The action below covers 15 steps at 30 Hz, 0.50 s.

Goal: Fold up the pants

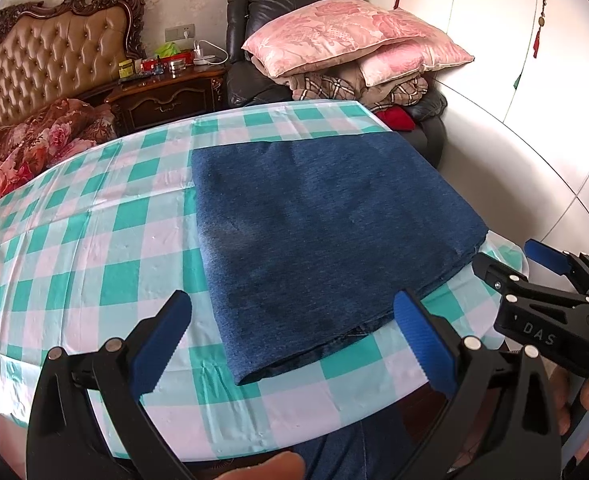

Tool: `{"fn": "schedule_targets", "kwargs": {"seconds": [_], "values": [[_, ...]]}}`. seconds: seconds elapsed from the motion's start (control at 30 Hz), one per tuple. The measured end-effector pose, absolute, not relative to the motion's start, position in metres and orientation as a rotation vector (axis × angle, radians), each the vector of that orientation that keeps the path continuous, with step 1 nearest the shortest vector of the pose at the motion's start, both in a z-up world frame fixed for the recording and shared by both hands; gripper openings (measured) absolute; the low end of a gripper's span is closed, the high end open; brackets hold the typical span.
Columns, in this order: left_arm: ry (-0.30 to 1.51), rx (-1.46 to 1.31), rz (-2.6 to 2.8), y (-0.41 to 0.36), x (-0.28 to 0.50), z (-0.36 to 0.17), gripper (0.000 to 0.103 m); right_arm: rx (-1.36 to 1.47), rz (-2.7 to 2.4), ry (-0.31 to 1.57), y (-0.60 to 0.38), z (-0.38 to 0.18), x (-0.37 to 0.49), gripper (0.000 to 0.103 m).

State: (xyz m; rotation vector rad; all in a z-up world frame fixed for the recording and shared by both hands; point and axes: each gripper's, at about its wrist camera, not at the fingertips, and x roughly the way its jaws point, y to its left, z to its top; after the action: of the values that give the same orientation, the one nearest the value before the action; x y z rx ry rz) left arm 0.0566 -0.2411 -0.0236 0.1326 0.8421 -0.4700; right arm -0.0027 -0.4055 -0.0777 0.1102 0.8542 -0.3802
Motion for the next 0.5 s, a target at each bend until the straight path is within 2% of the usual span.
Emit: {"fn": "schedule_targets", "kwargs": {"seconds": [0.5], "values": [[0.829,0.119,-0.524,-0.2474,0.0556,-0.0198,0.101,0.118,-0.378,0.852,-0.4078,-0.0763,-0.0026,0.079]]}}
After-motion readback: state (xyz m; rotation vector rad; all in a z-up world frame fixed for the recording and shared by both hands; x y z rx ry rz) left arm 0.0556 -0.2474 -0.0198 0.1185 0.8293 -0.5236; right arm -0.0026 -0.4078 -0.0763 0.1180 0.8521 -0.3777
